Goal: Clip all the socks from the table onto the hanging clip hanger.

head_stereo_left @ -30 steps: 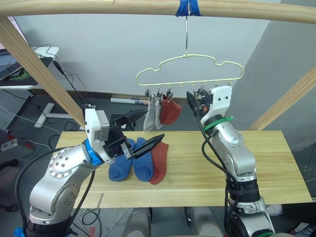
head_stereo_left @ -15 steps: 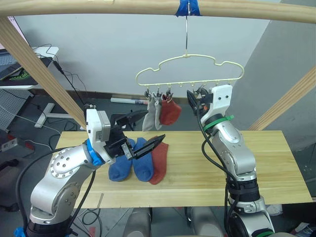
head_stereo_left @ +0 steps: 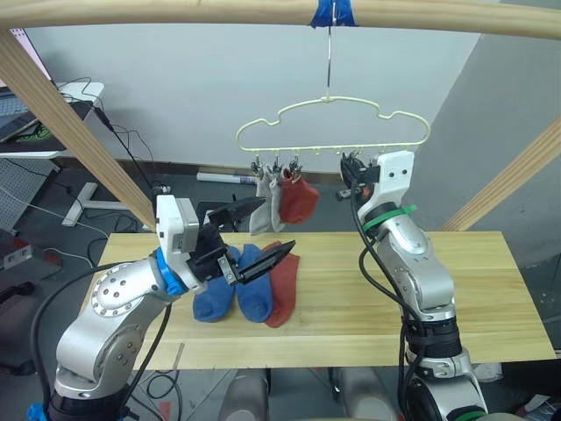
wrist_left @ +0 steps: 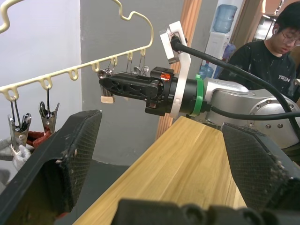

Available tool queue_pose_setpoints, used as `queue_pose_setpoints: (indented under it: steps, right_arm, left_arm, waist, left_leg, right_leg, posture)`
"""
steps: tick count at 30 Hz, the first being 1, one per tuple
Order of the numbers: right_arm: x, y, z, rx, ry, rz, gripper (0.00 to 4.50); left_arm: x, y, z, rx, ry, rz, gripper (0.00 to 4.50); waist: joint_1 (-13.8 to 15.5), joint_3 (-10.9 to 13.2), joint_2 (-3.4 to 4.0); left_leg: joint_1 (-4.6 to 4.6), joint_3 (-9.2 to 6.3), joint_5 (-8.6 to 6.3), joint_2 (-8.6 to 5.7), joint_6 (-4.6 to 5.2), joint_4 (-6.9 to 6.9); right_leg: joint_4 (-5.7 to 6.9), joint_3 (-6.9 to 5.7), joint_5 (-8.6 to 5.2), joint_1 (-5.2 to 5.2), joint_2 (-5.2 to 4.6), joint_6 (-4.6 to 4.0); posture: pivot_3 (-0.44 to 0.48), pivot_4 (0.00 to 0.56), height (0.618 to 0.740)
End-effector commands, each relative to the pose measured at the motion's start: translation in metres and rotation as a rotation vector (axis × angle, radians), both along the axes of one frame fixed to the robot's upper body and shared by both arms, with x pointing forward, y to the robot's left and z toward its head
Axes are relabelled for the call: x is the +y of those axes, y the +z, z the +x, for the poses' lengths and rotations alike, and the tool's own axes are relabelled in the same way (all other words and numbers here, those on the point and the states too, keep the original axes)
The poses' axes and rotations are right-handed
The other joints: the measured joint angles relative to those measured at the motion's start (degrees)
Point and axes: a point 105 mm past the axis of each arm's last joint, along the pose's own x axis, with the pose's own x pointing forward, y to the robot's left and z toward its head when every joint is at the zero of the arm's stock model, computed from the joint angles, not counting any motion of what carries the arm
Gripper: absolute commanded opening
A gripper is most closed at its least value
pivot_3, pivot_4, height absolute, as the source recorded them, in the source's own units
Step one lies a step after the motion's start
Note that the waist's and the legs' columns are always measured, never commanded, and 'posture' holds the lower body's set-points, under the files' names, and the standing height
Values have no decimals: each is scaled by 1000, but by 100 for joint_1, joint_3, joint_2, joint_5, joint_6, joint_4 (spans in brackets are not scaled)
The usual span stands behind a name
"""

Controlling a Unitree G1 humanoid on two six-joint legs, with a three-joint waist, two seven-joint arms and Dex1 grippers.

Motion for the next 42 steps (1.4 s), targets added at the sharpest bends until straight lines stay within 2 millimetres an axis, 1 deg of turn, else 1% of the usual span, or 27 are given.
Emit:
queue_pose_setpoints:
  steps: [1,8,11,13,15,17,18,27,42]
  right_arm:
    - [-2,15,-4,-60,12,19,212]
    - [-10,16,-2,-50,26,3,212]
    - [-7,12,-3,-44,47,-29,212]
    - [-4,12,-4,-45,66,-19,948]
    - [-5,13,-4,-54,48,-30,1516]
    - [-5,14,-4,-63,40,-38,2318]
    - [-4,14,-4,-64,41,-39,2601]
    - [0,19,-5,-88,51,-41,2601]
    - [2,23,-5,-102,36,-19,2601]
  left_arm:
    - [-3,6,-5,-38,-9,-4,4500]
    - [-4,3,-6,-31,-10,-1,4500]
    - [-4,3,-5,-34,-8,0,4500]
    - [-4,4,-5,-36,-6,-1,4500]
    - [-4,4,-5,-35,-7,1,4500]
    - [-4,3,-6,-34,-8,4,4500]
    - [-4,3,-6,-34,-8,5,4500]
    - [-4,4,-6,-36,-9,6,4500]
    - [-4,2,-7,-32,-14,11,4500]
  waist:
    - [0,3,2]
    - [0,5,5]
    - [-1,6,6]
    - [-2,6,6]
    - [-3,6,6]
    - [-2,6,6]
    - [-1,6,6]
    - [-1,6,6]
    - [-1,6,6]
  left_leg:
    - [0,0,0,0,0,-1]
    - [-4,0,0,0,0,-5]
    - [-6,0,0,1,0,-10]
    - [-7,1,0,1,0,-14]
    - [-7,1,0,2,0,-17]
    - [-8,1,0,2,0,-19]
    - [-9,1,0,2,0,-20]
    - [-10,1,-1,2,0,-20]
    - [-10,1,-1,3,0,-20]
  right_leg:
    - [-1,0,0,0,0,0]
    - [-16,-1,1,0,0,1]
    - [-25,-1,2,0,0,2]
    - [-30,-1,3,0,0,2]
    - [-33,-1,3,0,0,1]
    - [-36,-2,7,0,0,-4]
    - [-38,-2,6,0,0,-4]
    - [-41,-3,7,1,0,-2]
    - [-41,-3,14,1,0,-14]
  posture:
    - [-12,259,740]
    - [-12,259,740]
    - [-16,261,740]
    - [-16,261,740]
    - [-16,261,740]
    - [-15,260,740]
    - [-15,260,740]
    - [-14,259,740]
    - [-12,254,740]
